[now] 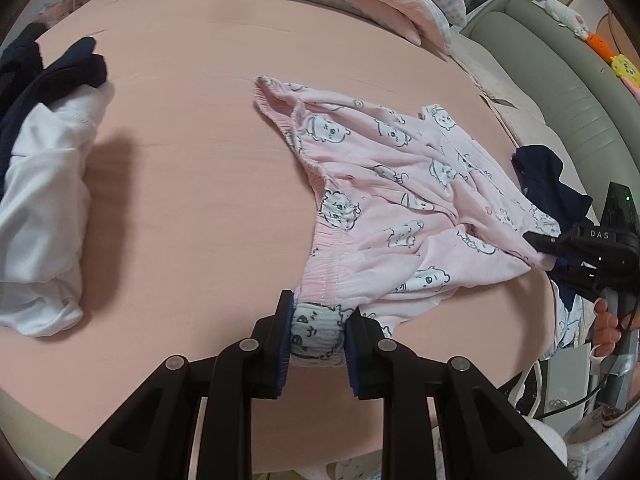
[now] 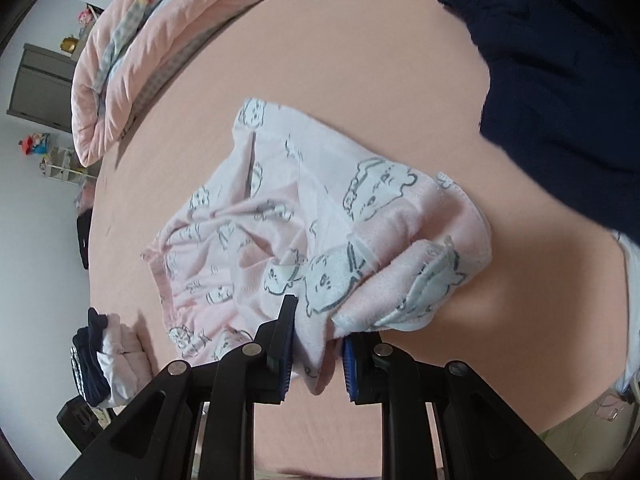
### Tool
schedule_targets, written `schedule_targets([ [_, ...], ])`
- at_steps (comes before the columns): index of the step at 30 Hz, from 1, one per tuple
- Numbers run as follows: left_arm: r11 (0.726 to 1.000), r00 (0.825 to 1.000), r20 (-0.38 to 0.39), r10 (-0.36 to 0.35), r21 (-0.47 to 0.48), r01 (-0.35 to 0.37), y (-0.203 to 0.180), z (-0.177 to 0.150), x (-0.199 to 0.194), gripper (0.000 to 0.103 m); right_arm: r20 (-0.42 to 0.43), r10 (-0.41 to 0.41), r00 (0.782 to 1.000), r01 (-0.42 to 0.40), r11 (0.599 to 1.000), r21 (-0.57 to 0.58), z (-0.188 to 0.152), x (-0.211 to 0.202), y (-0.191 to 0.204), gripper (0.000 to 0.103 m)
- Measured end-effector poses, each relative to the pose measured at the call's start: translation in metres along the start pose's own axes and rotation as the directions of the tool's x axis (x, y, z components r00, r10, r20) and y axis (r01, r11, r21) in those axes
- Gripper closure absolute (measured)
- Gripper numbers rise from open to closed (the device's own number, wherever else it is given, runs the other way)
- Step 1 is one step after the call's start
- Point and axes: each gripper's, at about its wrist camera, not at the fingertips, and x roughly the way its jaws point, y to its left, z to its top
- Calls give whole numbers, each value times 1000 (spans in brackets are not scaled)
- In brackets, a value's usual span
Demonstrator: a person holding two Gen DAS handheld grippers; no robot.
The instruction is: Fold clothes
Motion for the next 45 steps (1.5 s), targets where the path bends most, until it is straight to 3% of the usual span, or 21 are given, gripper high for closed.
schedule_targets([
  [26,997,997,56,49,-67,-45,41,0,-24,83,-79,-18,997,11,995,-96,-28,18,43,84],
  [34,996,996,28,81,-36,-80,33,-2,-14,83,-62,-15,998,7,992,-125,-30,15,44,84],
  [39,999,998,-35,44,-11,-44,27,-2,-8,80,-81,-47,996,34,987,-154,-30,13,41,84],
  [40,998,997,-44,56,3,-56,24,-3,-8,77,-77,-51,996,38,986,-164,-31,11,41,80],
  [42,997,996,-58,75,24,-74,18,-4,-8,52,-79,-42,996,27,983,-180,-32,8,42,65],
  [44,998,997,-55,58,14,-57,15,-5,-11,38,-83,-34,996,15,976,-216,-36,3,45,39],
  [45,999,998,-51,42,2,-42,15,-6,-12,37,-79,-33,996,13,971,-239,-38,0,48,35],
])
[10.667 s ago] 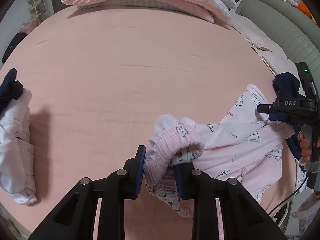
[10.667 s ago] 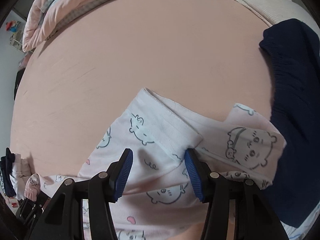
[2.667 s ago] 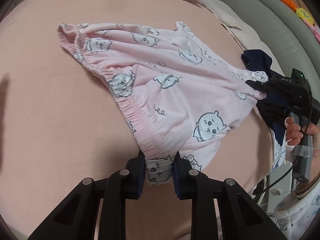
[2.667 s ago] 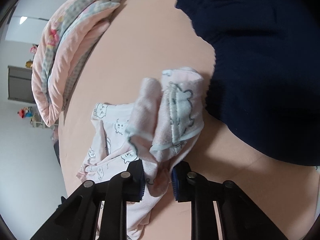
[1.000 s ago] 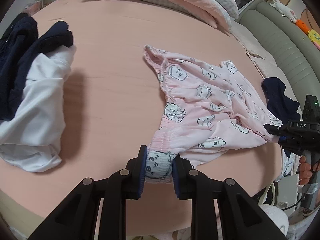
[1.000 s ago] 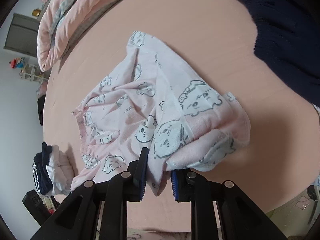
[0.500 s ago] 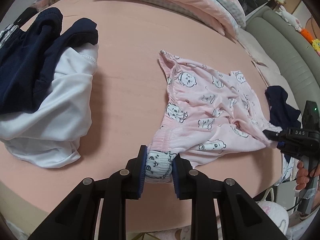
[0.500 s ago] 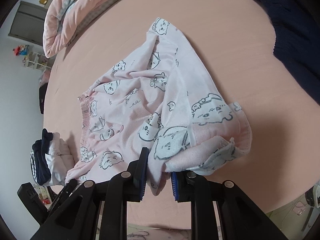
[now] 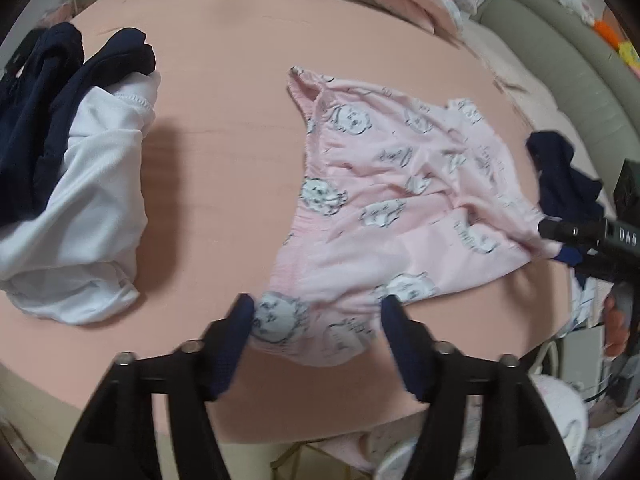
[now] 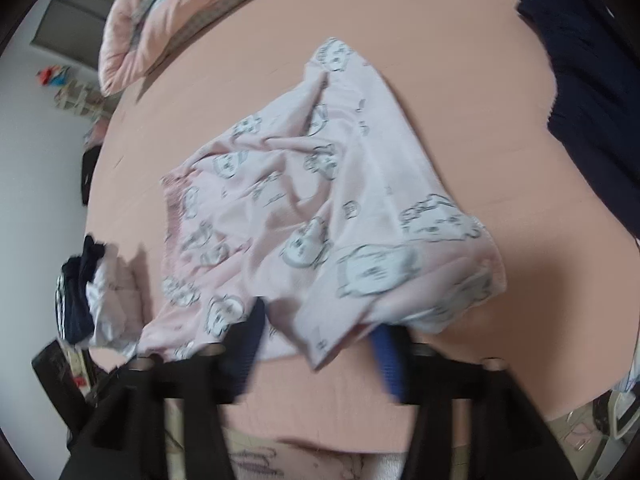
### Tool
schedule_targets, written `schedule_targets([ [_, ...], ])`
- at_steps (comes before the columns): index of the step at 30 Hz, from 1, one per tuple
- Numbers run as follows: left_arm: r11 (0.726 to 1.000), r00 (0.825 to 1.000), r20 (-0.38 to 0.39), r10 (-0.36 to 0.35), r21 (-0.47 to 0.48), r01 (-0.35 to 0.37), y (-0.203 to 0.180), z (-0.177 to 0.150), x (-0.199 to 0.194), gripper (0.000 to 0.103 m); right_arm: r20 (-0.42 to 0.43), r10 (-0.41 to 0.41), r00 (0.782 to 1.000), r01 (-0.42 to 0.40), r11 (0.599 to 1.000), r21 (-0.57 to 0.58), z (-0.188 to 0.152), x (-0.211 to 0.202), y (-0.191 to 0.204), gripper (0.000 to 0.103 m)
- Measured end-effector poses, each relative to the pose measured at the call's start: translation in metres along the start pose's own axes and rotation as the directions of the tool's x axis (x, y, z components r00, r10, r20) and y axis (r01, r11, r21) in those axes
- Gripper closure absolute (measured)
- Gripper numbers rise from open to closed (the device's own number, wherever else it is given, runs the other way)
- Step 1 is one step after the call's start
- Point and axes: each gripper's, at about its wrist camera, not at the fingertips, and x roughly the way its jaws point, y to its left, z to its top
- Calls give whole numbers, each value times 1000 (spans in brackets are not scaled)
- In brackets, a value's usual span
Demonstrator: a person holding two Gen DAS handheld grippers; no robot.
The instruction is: Fold clothes
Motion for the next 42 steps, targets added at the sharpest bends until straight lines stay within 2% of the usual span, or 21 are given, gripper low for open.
schedule_targets([
  [3,998,999,27,-35,-49,36,3,0,-8,37,27,-17,999,19,997,-79,-7,-12,9,32],
  [6,997,998,48,-28,-68,31,4,1,-15,37,67,-40,997,49,991,-128,-15,-26,10,32],
  [11,999,997,72,6,-44,-3,4,-9,-28,37,174,-96,980,124,980,-158,-29,-53,-2,32],
  [14,999,996,90,7,-40,-3,7,-18,-31,37,224,-145,964,183,969,-164,-39,-66,-15,32],
  [19,995,990,139,-22,-90,34,16,-29,-37,37,304,-220,927,290,933,-212,-57,-78,-20,32],
  [25,985,978,206,-34,-158,68,28,-39,-42,37,374,-227,899,341,899,-275,-76,-78,-14,32],
  [29,982,977,209,-30,-178,68,33,-46,-34,37,389,-236,890,361,886,-290,-82,-65,-14,32],
  [34,996,982,187,12,-86,4,20,-54,-21,37,360,-270,893,377,887,-268,-80,-42,-26,32],
  [39,1000,986,165,30,5,-31,5,-62,-5,37,377,-352,857,473,828,-301,-82,-22,-30,32],
  [42,999,990,136,36,16,-39,4,-64,7,37,376,-368,851,493,805,-329,-82,-11,-33,32],
])
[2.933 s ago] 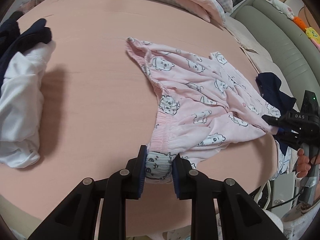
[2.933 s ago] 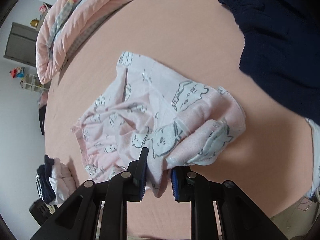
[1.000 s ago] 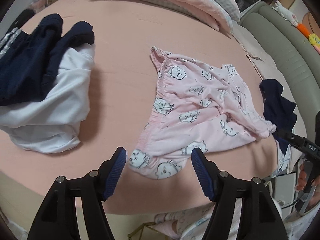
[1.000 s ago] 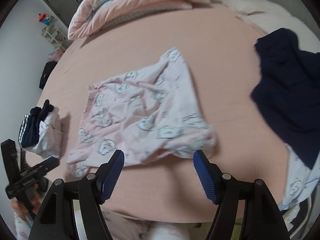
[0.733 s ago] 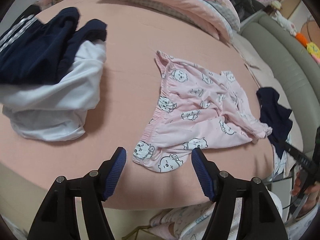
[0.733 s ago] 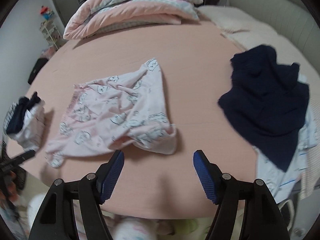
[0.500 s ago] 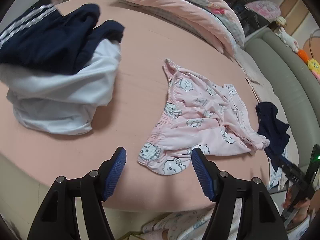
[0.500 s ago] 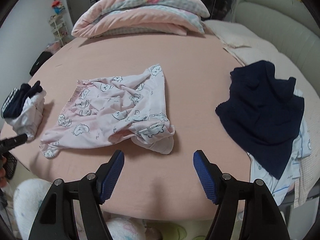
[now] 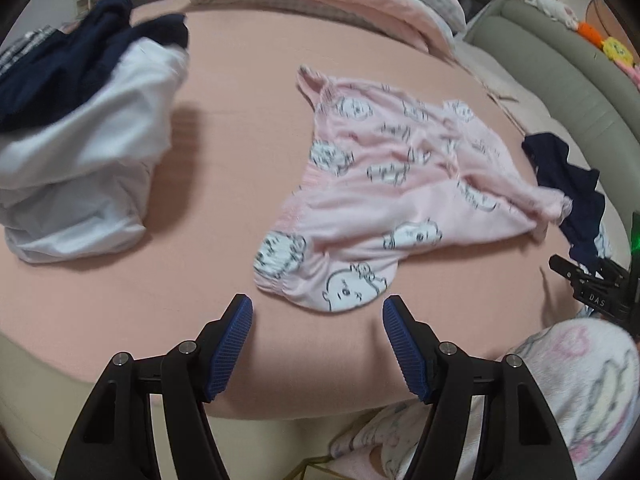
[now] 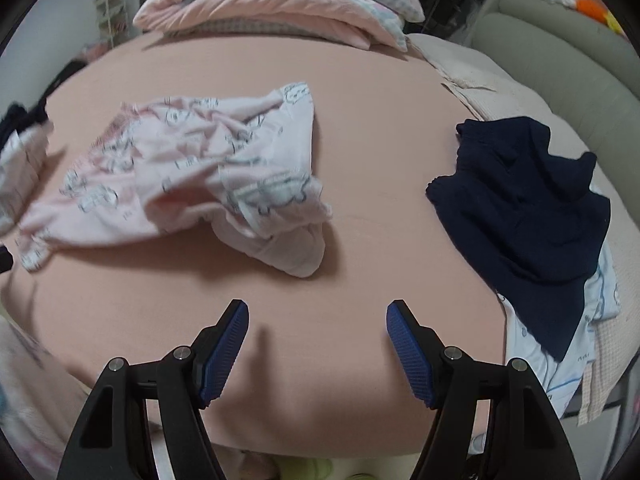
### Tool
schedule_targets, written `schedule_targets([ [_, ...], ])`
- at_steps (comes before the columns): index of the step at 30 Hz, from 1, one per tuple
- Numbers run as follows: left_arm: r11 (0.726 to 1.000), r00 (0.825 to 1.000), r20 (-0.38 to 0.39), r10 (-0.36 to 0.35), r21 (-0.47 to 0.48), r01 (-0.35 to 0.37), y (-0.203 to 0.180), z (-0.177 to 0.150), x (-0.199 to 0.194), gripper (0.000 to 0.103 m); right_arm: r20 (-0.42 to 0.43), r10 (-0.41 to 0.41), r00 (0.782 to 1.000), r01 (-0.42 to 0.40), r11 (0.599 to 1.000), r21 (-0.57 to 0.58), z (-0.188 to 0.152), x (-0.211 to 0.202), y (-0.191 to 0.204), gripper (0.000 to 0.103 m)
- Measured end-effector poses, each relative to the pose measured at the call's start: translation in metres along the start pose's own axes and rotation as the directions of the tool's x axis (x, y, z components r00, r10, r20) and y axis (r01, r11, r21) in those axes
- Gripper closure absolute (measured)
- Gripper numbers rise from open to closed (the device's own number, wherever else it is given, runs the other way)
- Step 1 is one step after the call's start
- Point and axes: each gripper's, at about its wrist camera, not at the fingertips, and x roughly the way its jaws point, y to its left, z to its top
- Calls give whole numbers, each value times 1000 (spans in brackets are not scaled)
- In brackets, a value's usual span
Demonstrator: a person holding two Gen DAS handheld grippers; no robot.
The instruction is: Fold clothes
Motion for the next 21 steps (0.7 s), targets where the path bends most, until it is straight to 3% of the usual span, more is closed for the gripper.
schedule_targets([
  [5,1000,1000,-17,1,-14,-2,3,0,11,37,-9,-21,1000,21,999,-28,-1,14,2,32],
  [13,998,999,-8,40,41,-39,-3,10,21,37,47,-75,996,78,994,-71,7,26,6,32],
  [21,996,997,-7,73,57,-72,-11,18,31,38,53,-55,997,56,998,-23,19,39,4,32],
])
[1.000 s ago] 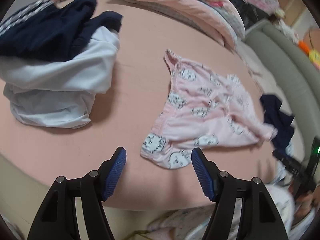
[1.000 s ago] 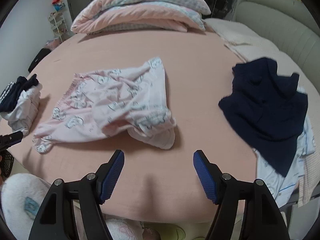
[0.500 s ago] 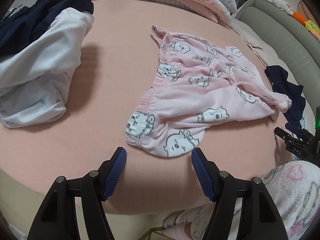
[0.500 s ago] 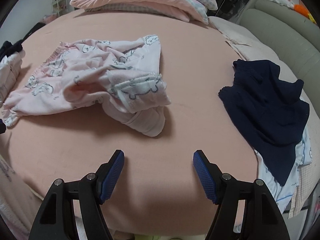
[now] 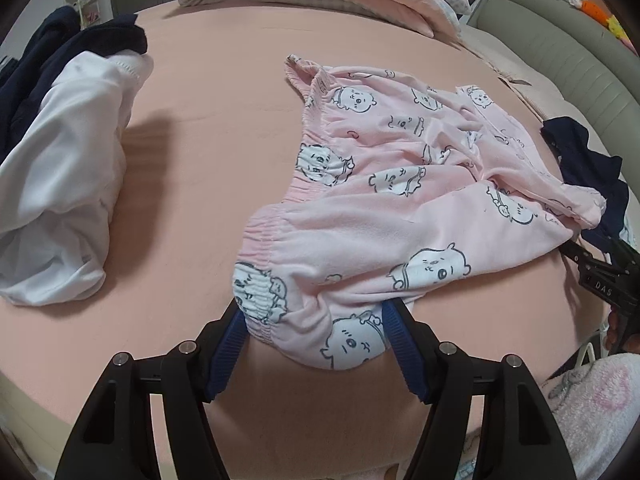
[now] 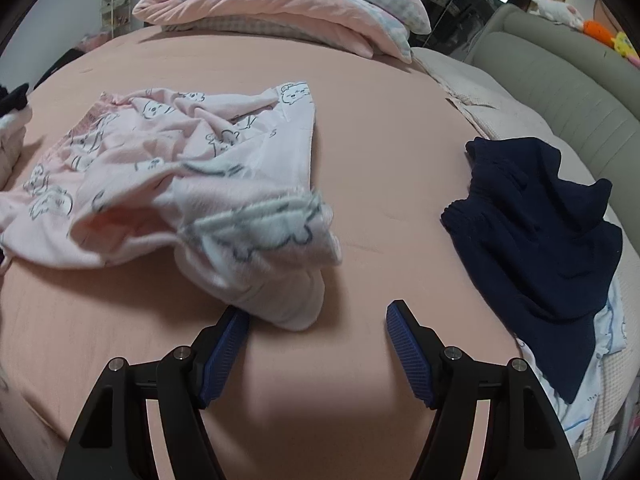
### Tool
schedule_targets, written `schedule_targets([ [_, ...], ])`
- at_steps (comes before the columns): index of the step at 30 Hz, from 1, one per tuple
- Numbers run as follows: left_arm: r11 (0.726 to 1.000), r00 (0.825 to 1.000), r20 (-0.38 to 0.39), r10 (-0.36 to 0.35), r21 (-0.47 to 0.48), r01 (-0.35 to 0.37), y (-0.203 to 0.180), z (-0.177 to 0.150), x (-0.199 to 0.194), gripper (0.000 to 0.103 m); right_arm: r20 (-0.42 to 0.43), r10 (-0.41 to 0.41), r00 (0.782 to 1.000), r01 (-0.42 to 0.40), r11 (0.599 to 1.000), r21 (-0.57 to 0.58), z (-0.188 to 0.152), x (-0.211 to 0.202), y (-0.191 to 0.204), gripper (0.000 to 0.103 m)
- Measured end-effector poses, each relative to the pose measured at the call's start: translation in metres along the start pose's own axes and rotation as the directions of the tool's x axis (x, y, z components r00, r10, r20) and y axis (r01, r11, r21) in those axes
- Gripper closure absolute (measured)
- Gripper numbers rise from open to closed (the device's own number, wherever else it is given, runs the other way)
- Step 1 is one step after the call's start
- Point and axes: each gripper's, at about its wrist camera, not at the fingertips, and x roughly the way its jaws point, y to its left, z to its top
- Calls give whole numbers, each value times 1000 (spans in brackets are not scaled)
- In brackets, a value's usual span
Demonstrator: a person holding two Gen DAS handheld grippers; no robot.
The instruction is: Fold clothes
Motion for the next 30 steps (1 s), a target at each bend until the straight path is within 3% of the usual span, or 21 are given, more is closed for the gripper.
schedule_targets([
  [6,1000,1000,8,20,13,-20,-3,-4,-3,47,6,66,998,-66,997,48,3,8,-5,33],
  [9,1000,1000,7,17,23,-17,-4,-4,-6,60,11,99,995,-99,994,54,4,8,-4,46],
  [11,999,1000,7,25,45,-25,-7,-4,-8,65,10,106,994,-106,994,30,6,7,1,60],
  [15,990,997,24,73,119,-75,-18,-3,-12,78,-2,130,991,-130,991,8,9,6,7,73],
  [20,989,997,51,65,130,-71,-19,5,-23,81,-12,192,981,-190,977,93,14,-1,-4,86],
  [25,987,995,84,60,145,-72,-17,17,-38,82,19,249,968,-249,956,154,19,-18,-15,87],
  [30,983,992,117,50,168,-69,-28,36,-43,82,46,274,960,-278,949,145,27,-31,-18,90],
])
